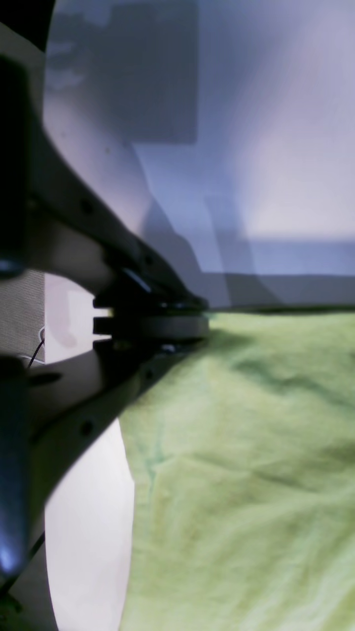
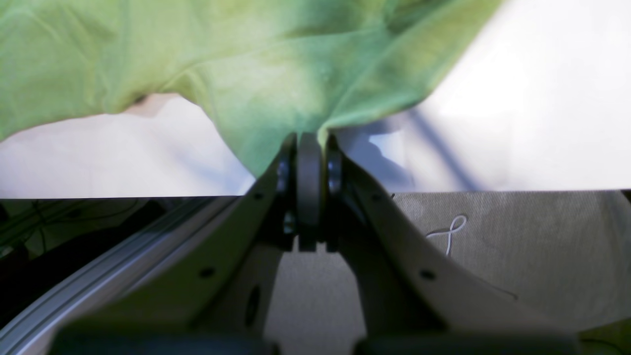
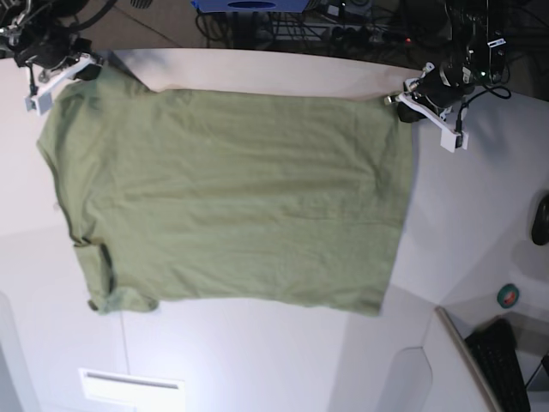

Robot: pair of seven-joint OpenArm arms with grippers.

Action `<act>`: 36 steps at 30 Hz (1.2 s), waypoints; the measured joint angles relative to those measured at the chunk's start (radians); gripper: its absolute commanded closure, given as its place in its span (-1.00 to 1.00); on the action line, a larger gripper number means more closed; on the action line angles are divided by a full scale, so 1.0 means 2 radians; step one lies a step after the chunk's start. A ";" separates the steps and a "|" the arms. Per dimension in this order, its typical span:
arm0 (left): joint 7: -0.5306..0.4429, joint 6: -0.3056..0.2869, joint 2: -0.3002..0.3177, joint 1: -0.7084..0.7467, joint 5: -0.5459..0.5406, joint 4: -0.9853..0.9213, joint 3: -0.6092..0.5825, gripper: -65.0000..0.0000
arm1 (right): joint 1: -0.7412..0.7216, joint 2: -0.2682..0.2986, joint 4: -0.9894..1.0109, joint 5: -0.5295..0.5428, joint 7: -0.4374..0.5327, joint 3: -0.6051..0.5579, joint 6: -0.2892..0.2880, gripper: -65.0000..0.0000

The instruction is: Layout the t-shirt on the table in an organized manner, then fold the t-shirt properly

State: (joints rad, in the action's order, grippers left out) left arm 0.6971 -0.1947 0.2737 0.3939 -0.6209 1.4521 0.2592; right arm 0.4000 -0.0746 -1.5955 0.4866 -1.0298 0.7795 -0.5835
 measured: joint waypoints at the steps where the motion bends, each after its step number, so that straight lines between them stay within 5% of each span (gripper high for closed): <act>1: 0.000 0.000 0.000 0.000 0.000 0.000 0.000 1.00 | 0.000 0.000 0.000 0.000 -0.002 0.000 0.000 1.00; 15: 0.001 0.000 -0.001 -0.002 0.000 0.019 0.000 1.00 | -0.005 0.007 -0.001 0.000 -0.006 0.004 0.000 1.00; 21: 0.000 0.000 -0.002 -0.003 -0.002 0.023 -0.002 1.00 | -0.009 0.010 0.000 0.002 -0.005 0.003 0.053 1.00; 26: 0.000 0.000 -0.002 -0.003 0.000 0.023 -0.001 1.00 | -0.005 0.006 0.000 0.004 -0.002 0.011 0.055 0.08; 32: 0.000 0.000 -0.002 -0.003 0.000 0.023 -0.001 1.00 | -0.006 0.007 -0.029 -0.005 0.052 0.096 0.059 0.20; 36: 0.000 0.000 -0.001 -0.002 0.000 0.023 -0.002 1.00 | -0.038 0.071 -0.033 -0.007 0.069 0.036 0.059 0.24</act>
State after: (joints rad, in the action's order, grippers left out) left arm 0.6979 -0.1947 0.2718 0.3893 -0.6209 1.4975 0.2562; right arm 0.3241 0.0666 -1.6615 0.4717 -0.8921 0.8520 -0.4660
